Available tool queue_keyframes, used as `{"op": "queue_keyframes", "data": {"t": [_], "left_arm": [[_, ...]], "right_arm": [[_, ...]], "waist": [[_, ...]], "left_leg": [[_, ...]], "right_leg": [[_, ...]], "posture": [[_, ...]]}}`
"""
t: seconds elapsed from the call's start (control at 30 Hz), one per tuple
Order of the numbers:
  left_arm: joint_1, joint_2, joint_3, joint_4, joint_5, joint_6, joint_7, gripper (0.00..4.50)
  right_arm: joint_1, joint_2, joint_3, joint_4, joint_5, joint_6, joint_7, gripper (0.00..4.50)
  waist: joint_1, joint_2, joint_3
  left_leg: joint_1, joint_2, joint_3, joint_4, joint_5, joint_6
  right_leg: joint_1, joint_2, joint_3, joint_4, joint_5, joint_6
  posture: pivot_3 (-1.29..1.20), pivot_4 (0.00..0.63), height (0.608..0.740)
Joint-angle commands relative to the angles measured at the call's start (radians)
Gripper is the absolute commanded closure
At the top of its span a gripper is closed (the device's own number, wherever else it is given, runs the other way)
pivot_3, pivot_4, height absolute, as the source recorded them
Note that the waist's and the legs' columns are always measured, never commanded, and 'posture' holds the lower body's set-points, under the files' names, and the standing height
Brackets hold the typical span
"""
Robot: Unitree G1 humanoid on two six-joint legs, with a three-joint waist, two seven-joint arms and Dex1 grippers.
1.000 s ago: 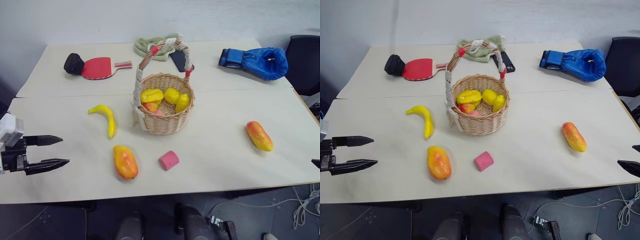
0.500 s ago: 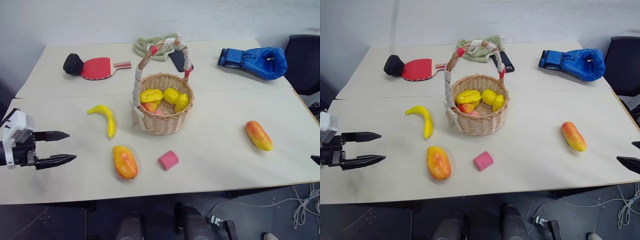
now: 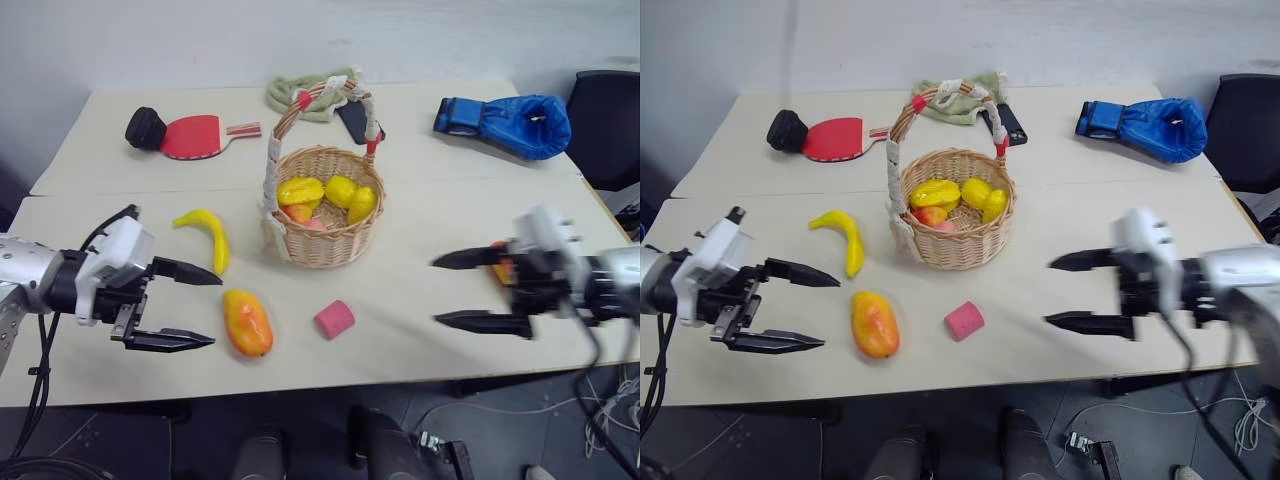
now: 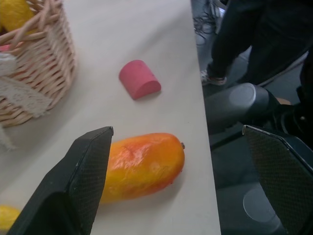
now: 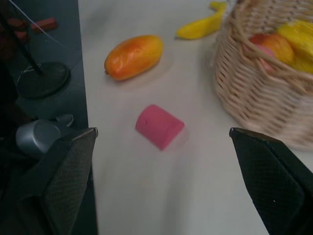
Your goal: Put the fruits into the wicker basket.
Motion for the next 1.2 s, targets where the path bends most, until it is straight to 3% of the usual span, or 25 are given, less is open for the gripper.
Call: {"op": "queue_keyframes", "data": {"t": [0.03,0.2,0.5,0.6,0.77,0.93,1.1,1.2], "left_arm": [[-0.007,0.015,-0.01,-0.018,0.021,-0.024,-0.001,0.04],[-0.001,0.007,-0.009,-0.035,0.029,-0.035,0.018,0.04],[-0.074,-0.017,-0.043,-0.057,0.011,-0.015,0.067,0.04],[-0.098,-0.022,-0.059,-0.046,0.016,-0.015,0.072,0.0],[-0.148,-0.047,-0.089,-0.037,0.009,-0.008,0.084,0.0],[-0.192,-0.093,-0.128,-0.046,0.004,0.005,0.096,0.0],[-0.224,-0.165,-0.141,-0.069,-0.038,0.043,0.139,0.0],[-0.245,-0.231,-0.14,-0.088,-0.085,0.077,0.196,0.0]], "right_arm": [[-0.049,0.072,0.139,0.06,-0.157,-0.134,-0.035,0.0],[-0.12,0.216,0.31,0.214,-0.315,-0.289,-0.036,0.0],[-0.178,0.333,0.402,0.42,-0.459,-0.432,-0.032,0.0],[-0.167,0.339,0.412,0.449,-0.474,-0.465,-0.004,0.6],[-0.135,0.341,0.379,0.408,-0.436,-0.438,0.005,2.31],[-0.078,0.326,0.261,0.287,-0.318,-0.293,-0.043,3.32],[0.023,0.242,-0.015,0.131,-0.199,-0.108,-0.186,3.49],[0.084,0.171,-0.291,0.112,-0.137,0.007,-0.309,3.49]], "waist": [[0.003,0.0,0.0],[0.002,-0.001,0.0],[0.002,-0.001,0.0],[0.001,-0.001,0.0],[0.002,-0.001,0.0],[0.004,-0.001,0.0],[0.011,-0.001,0.0],[0.019,-0.001,0.0]], "left_leg": [[-0.001,0.0,0.0,0.0,0.0,0.0],[-0.002,0.0,0.0,0.001,0.001,-0.002],[-0.001,0.001,-0.001,0.001,0.002,-0.002],[-0.001,0.001,-0.001,0.001,0.002,-0.002],[0.0,0.001,-0.002,0.001,0.003,-0.003],[0.0,0.002,-0.003,0.002,0.003,-0.003],[-0.001,0.002,-0.003,0.002,0.003,-0.003],[-0.001,0.001,-0.003,0.002,0.003,-0.003]], "right_leg": [[0.0,0.0,0.0,0.002,0.0,0.0],[0.0,0.001,0.0,0.002,0.0,0.0],[0.001,0.003,0.0,0.004,0.0,0.0],[0.0,0.003,0.0,0.005,0.0,0.0],[0.001,0.004,0.0,0.007,0.0,0.0],[0.001,0.004,0.001,0.008,0.0,-0.001],[0.001,0.004,0.001,0.008,0.0,-0.001],[0.001,0.004,0.001,0.007,0.0,-0.001]], "posture": [[0.0,0.15,0.74],[0.0,0.15,0.74],[0.0,0.15,0.74],[0.0,0.15,0.74],[0.0,0.15,0.74],[0.0,0.15,0.74],[0.0,0.15,0.74],[0.0,0.15,0.74]]}}
